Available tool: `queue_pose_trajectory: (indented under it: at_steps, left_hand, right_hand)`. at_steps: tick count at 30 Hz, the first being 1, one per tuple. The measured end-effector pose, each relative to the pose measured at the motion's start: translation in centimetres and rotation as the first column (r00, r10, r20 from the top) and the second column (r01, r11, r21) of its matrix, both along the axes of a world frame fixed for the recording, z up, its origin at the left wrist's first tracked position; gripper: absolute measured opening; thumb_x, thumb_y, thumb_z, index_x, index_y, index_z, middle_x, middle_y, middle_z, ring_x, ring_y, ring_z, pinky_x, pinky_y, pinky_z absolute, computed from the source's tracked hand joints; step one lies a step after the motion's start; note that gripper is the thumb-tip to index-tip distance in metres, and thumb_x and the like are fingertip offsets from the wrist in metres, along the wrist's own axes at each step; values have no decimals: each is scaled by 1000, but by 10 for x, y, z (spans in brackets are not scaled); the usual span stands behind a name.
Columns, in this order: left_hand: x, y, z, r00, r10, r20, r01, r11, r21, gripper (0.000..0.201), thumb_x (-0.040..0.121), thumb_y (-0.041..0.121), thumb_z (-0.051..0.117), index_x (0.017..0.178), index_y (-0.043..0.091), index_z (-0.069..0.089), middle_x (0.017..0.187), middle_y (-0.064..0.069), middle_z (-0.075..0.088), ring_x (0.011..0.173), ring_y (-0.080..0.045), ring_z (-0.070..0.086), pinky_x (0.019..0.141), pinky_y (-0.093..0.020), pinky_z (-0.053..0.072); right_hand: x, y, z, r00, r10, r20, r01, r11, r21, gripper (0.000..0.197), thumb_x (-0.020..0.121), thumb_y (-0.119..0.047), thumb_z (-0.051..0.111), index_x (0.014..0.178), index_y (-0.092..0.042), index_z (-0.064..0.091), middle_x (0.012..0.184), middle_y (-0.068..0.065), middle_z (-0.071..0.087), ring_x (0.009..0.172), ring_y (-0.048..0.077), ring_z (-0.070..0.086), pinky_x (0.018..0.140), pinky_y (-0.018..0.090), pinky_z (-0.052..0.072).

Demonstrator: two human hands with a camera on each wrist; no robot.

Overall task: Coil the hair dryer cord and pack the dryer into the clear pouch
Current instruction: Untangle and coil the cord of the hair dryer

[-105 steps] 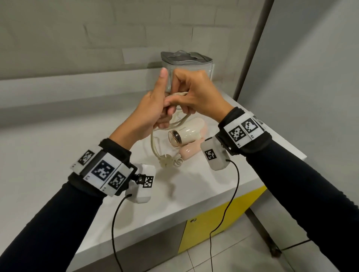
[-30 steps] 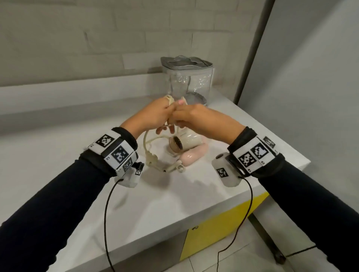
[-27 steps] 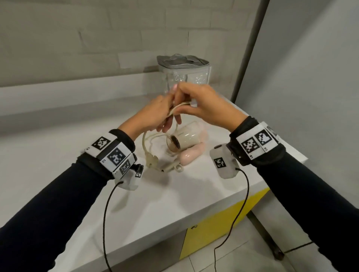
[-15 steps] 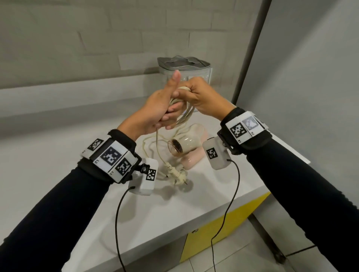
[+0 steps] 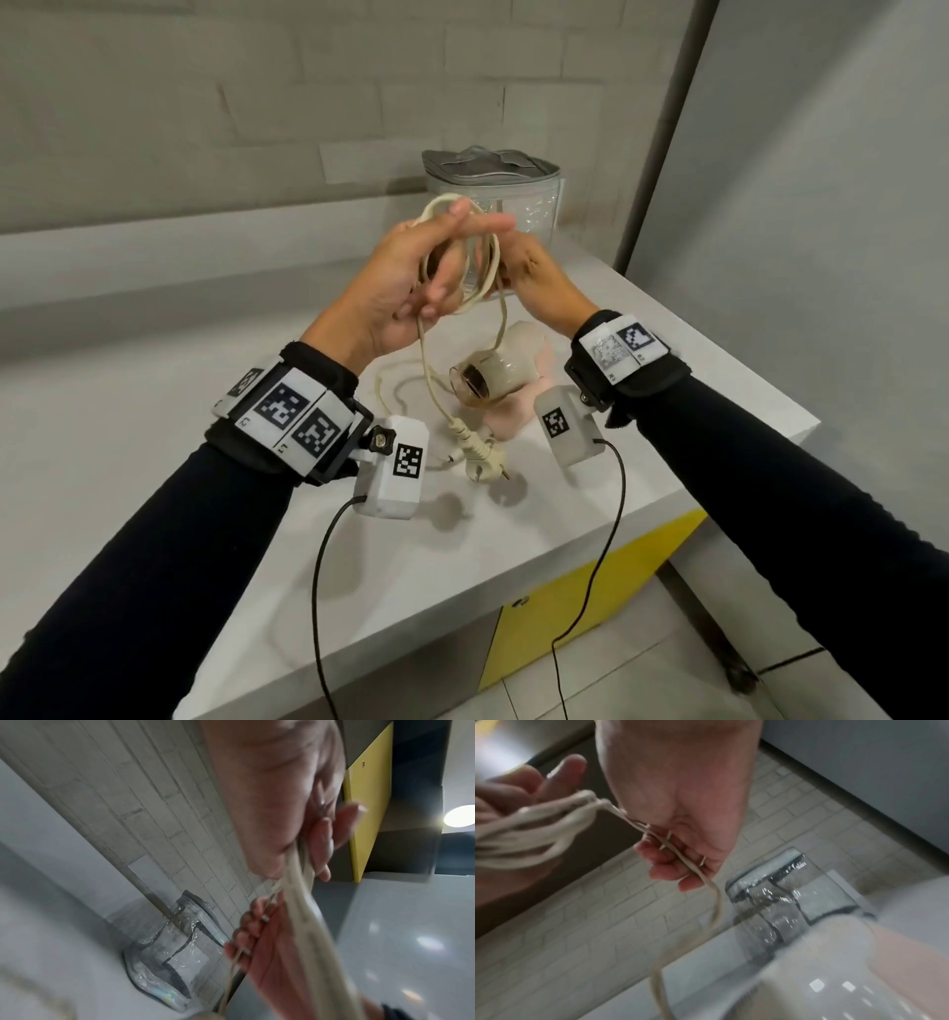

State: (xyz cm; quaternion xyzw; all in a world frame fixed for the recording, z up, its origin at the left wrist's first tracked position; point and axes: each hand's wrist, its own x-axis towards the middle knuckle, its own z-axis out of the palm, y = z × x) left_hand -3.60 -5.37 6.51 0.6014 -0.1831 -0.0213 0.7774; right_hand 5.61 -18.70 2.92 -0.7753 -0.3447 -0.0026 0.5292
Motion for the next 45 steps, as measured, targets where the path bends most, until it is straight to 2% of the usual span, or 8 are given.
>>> queue_pose_trajectory:
  at_steps: [7,13,18,24,27,30,36,45]
  left_hand:
    - [6,2,14,946,277,168,-317,903,292,31,96,30,36,115,13,54,76,9,75,33,-6,37,35,-15,27]
    - [22,4,6,894,327,306,-447,698,559,40,96,31,39,127,9,49,115,5,65,74,-8,68,46,-8,41]
    - [27,4,-9,900,242,363,-434,585,685,35,96,28,40,97,-1,59,74,-3,65,68,-13,61,69,-34,51]
    - [15,-1,-18,919,285,272,-391,739,549,67,84,65,22,68,12,60,40,3,42,37,-8,38,41,-16,33]
    - [10,-3,-19,942,275,193,-334,830,447,59,78,65,34,47,16,48,31,9,33,31,-4,27,35,-12,24]
    - [7,1,-21,969,223,105,-246,871,424,63,92,46,37,35,22,41,32,7,43,30,-4,28,34,-12,22]
    - [-2,12,-19,993,111,-33,-87,903,421,47,81,43,57,42,19,52,30,5,35,28,-7,26,35,-14,19]
    - [-4,17,-23,980,87,-180,-32,957,289,62,97,38,26,65,5,67,27,2,44,19,-7,20,28,-10,19]
  right_hand:
    - [-36,6,-36,892,-38,-450,-67,975,-213,32,93,-1,20,117,-9,40,74,1,43,50,12,40,46,18,44]
    - [-55,1,-21,970,47,-237,-153,878,-454,33,93,0,28,118,-1,50,71,0,44,61,13,47,58,19,44]
    - [-58,-8,20,996,84,-6,-81,929,-361,24,95,-4,37,95,-4,61,60,-6,52,48,8,58,47,16,48]
    - [-40,-8,33,950,-91,297,84,996,35,15,81,-5,62,95,-12,59,80,-9,54,74,0,56,64,20,52]
    - [-33,-5,29,941,-27,339,80,986,-145,28,86,-14,58,114,-11,59,91,-5,49,89,4,52,81,20,48]
    - [-29,-2,27,954,58,294,23,964,-264,22,91,-21,51,97,-3,62,71,-7,57,61,-2,57,59,13,44]
    - [-30,13,38,943,191,272,-141,971,-194,23,86,-19,58,64,-20,55,56,-10,47,51,-3,45,53,10,32]
    - [-34,6,20,976,196,-95,-207,971,-121,17,97,-17,40,112,-11,45,86,-2,54,58,8,51,46,18,46]
